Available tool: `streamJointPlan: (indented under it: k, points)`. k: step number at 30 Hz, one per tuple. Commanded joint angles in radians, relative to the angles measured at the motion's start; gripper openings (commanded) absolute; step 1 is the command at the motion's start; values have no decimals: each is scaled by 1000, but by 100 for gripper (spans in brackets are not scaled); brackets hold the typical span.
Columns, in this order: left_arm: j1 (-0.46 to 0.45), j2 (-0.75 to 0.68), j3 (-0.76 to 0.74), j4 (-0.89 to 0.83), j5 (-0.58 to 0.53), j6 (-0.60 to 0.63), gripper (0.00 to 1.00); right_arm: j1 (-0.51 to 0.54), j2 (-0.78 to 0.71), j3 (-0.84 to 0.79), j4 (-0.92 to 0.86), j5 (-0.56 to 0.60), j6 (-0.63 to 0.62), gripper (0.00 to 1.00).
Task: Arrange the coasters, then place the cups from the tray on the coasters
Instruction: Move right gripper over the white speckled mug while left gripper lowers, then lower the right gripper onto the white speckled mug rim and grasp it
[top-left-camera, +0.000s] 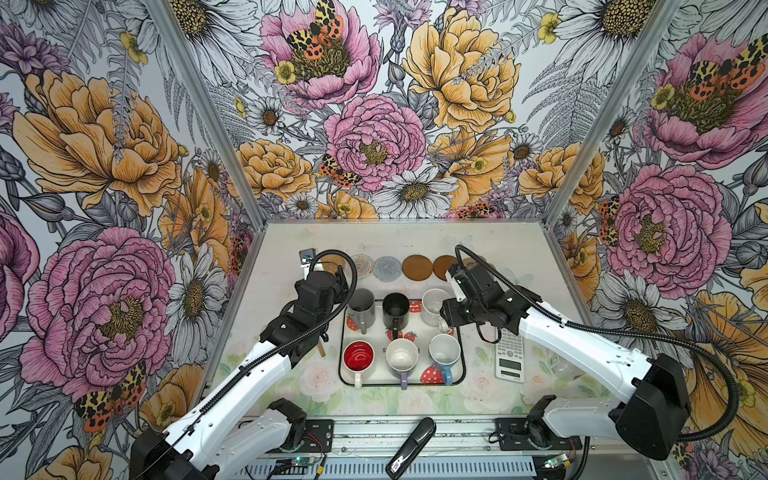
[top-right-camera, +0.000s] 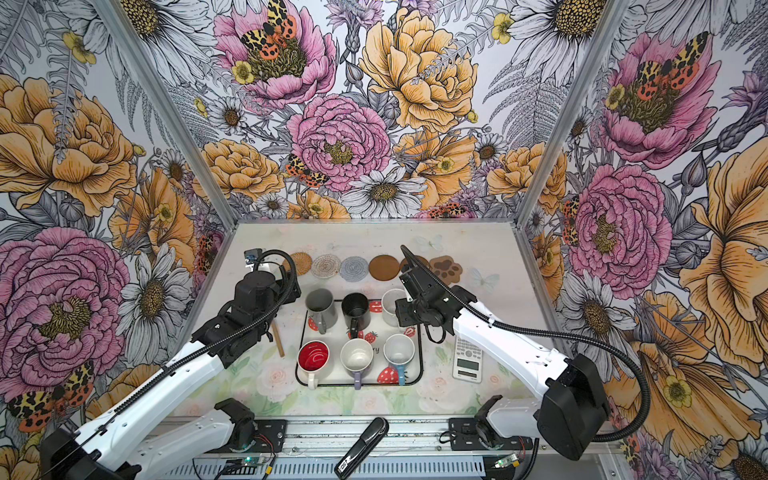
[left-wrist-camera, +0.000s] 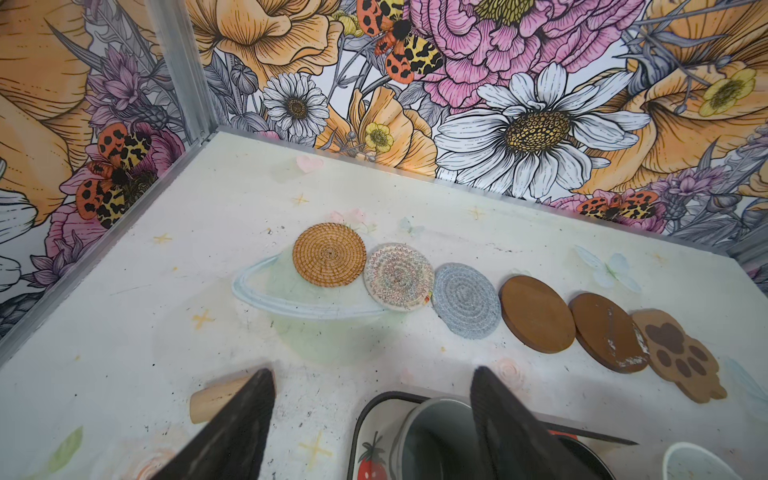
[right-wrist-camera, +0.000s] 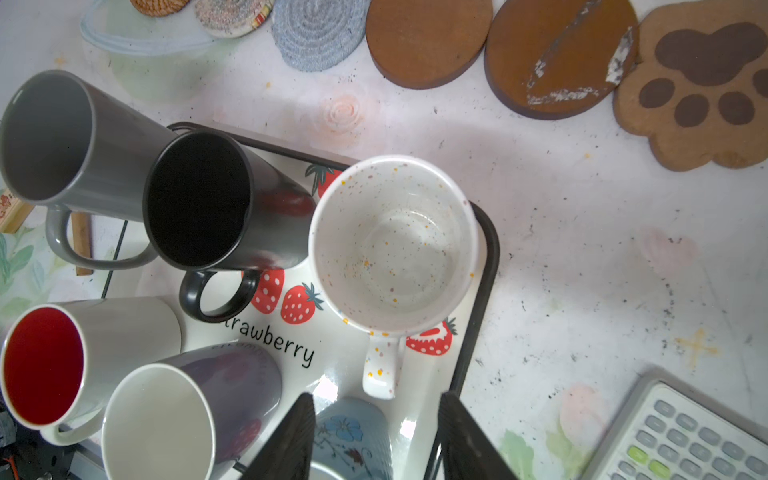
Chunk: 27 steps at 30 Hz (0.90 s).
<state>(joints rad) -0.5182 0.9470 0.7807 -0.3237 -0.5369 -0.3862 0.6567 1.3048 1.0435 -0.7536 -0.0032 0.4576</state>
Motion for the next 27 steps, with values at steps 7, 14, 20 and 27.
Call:
streamJointPlan:
  k: [7, 14, 20, 27]
  points:
    - [14, -21, -15, 25, 28, 0, 76, 31, 54, -28, -20, 36, 4, 51]
    - [17, -16, -17, 25, 32, -2, 76, 43, 111, -21, -18, 55, 14, 51]
    - [20, -13, -18, 24, 33, -2, 76, 49, 159, -6, -14, 55, 21, 51]
    - [22, -7, -18, 23, 37, -3, 76, 52, 199, 0, 3, 72, 35, 50]
